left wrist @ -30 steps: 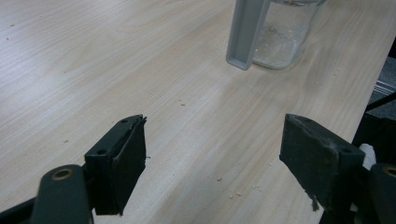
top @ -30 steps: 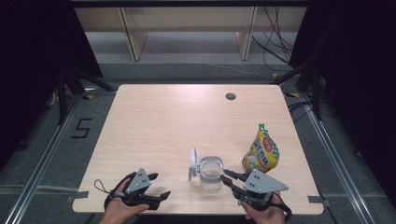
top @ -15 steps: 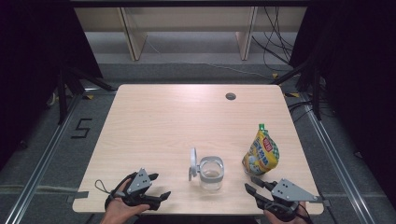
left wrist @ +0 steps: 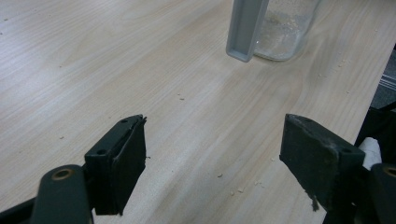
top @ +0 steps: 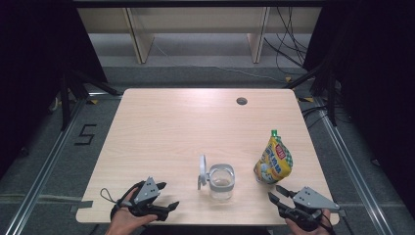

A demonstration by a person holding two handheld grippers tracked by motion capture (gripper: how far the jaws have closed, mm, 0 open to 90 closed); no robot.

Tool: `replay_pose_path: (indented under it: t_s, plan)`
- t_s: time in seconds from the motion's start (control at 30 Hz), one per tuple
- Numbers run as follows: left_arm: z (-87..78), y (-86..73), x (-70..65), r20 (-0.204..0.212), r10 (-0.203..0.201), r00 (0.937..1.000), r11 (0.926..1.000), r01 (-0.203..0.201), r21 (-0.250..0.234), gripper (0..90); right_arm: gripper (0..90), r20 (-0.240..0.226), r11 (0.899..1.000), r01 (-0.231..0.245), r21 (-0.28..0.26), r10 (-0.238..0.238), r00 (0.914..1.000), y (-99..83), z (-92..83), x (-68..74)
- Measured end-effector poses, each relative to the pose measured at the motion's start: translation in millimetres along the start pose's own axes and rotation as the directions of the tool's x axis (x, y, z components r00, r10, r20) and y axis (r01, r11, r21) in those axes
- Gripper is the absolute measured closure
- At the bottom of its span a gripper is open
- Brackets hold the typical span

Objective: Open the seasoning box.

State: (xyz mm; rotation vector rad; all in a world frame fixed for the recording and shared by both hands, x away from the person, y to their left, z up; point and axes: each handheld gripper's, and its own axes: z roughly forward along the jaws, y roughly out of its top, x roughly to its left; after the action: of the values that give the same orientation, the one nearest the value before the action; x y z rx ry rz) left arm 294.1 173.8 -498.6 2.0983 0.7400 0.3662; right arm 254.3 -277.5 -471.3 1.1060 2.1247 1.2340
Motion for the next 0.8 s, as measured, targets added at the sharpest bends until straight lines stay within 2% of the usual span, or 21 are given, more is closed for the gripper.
replay_pose_path:
  t_s: [0.07, 0.1, 0.17, 0.2, 0.27, 0.3, 0.33, 0.37, 0.4, 0.43, 0.5, 0.57, 0.6, 0.67, 0.7, 0.73, 0.8]
  plan:
    - [-0.1, -0.1, 0.2, 0.000, 0.000, 1.0000, 1.0000, 0.000, 0.001, 21.8, 56.4, 0.008, 1.000, -0.001, -0.002, 0.001, 1.0000, -0.7, 0.7, -3.0]
    - [0.3, -0.2, 0.0, 0.004, -0.003, 1.0000, 1.0000, 0.003, -0.001, 21.8, 52.3, 0.075, 1.000, 0.015, 0.022, -0.017, 0.9971, -1.5, 1.2, -7.5]
    - [0.8, -0.3, -1.1, 0.014, -0.014, 0.9998, 0.9999, 0.014, 0.000, 21.8, 49.4, 0.076, 1.000, 0.018, 0.024, -0.020, 0.9969, -1.5, 2.0, -9.3]
    - [1.4, -0.1, -1.3, 0.017, -0.015, 0.9997, 0.9999, 0.015, 0.001, 21.8, 45.9, 0.099, 1.000, 0.006, 0.018, -0.008, 0.9951, -1.5, 2.3, -11.0]
    - [0.9, 0.4, -0.1, 0.018, 0.002, 0.9998, 0.9999, -0.002, 0.015, 21.9, 39.8, 0.118, 1.000, -0.011, 0.006, 0.011, 0.9930, -0.6, 5.3, -14.3]
    - [1.2, 0.5, 0.2, 0.011, 0.002, 0.9999, 0.9999, -0.003, 0.015, 21.8, 38.1, 0.117, 1.000, -0.015, -0.006, 0.015, 0.9931, -0.7, 7.8, -15.7]
    - [1.6, 0.6, 0.3, 0.012, 0.007, 0.9999, 0.9999, -0.007, 0.012, 21.9, 36.8, 0.128, 0.999, -0.038, 0.007, 0.037, 0.9910, -0.5, 7.5, -14.0]
    - [1.8, 0.8, 0.0, 0.011, 0.006, 0.9999, 0.9999, -0.006, 0.013, 21.8, 35.6, 0.114, 1.000, -0.011, -0.024, 0.014, 0.9934, -0.6, 11.3, -18.7]
    - [3.4, 0.5, -1.7, 0.013, -0.010, 0.9999, 0.9999, 0.010, -0.005, 21.9, 34.1, 0.123, 0.999, -0.033, -0.021, 0.035, 0.9917, -0.5, 11.5, -18.0]
    - [3.7, 0.8, -0.4, 0.015, 0.016, 0.9998, 0.9999, -0.016, -0.002, 21.8, 31.8, 0.114, 0.999, -0.027, -0.031, 0.030, 0.9930, -0.3, 13.5, -19.7]
    - [3.5, 0.2, -1.0, 0.017, 0.002, 0.9999, 0.9998, -0.002, 0.018, 21.8, 28.1, 0.128, 0.999, -0.023, -0.043, 0.028, 0.9914, 0.1, 16.1, -19.8]
    - [4.3, 0.2, -1.1, 0.013, -0.001, 0.9999, 0.9998, 0.001, 0.021, 21.8, 26.0, 0.150, 0.998, 0.007, -0.060, 0.002, 0.9887, 1.5, 20.9, -20.0]
    - [4.3, 0.2, -1.1, 0.013, -0.001, 0.9999, 0.9998, 0.001, 0.021, 21.8, 26.0, 0.150, 0.998, 0.007, -0.060, 0.002, 0.9887, 1.5, 20.9, -20.0]
    - [4.4, 0.3, -0.9, 0.011, 0.003, 0.9999, 0.9997, -0.003, 0.023, 21.8, 24.0, 0.160, 0.998, -0.002, -0.060, 0.011, 0.9870, 2.2, 22.9, -20.3]
    - [4.4, 0.3, -0.8, 0.011, 0.002, 0.9999, 0.9998, -0.002, 0.022, 21.8, 24.0, 0.148, 0.998, -0.019, -0.063, 0.028, 0.9885, 2.9, 24.0, -21.0]
    - [4.6, 0.2, -0.3, 0.014, 0.007, 0.9999, 0.9998, -0.008, 0.017, 21.8, 23.4, 0.155, 0.997, -0.009, -0.070, 0.020, 0.9877, 3.2, 25.9, -22.2]
    - [5.3, -0.2, -0.9, 0.018, -0.004, 0.9998, 1.0000, 0.004, 0.004, 21.8, 22.1, 0.143, 0.997, -0.028, -0.072, 0.038, 0.9890, 4.8, 28.4, -24.5]
